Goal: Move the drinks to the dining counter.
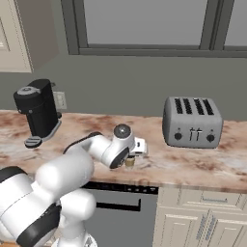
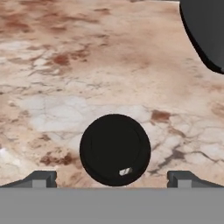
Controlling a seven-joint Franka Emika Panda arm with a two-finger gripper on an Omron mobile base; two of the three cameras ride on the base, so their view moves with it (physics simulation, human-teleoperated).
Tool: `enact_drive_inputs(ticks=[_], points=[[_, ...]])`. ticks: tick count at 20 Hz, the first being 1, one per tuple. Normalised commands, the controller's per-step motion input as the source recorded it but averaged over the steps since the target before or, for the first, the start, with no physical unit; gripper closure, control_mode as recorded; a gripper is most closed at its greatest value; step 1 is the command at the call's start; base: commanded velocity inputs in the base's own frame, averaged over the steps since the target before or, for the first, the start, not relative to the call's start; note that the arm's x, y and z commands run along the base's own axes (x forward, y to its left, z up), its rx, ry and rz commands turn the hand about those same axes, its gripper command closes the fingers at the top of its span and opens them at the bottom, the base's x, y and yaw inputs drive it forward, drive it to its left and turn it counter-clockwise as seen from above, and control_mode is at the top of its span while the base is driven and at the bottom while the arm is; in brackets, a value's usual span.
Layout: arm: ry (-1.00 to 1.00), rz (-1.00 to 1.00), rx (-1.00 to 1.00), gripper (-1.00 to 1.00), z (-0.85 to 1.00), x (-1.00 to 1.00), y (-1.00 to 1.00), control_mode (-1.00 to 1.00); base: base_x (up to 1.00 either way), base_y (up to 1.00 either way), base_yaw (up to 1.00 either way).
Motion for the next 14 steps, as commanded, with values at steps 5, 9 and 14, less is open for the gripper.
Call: enact_drive_inputs(ticks=[5,9,14], points=[[0.02,0.0,0.0,-1.0,-0.07,0.04,0.0,-1.0,0.0,0.0,0.0],[0.01,0.0,0.0,-1.0,-0.19,0.0,0.0,-1.0,0.0,0.0,0.0],[0.0,0.0,0.0,-1.0,-0.23,0.02,0.0,-1.0,0.0,0.0,0.0]])
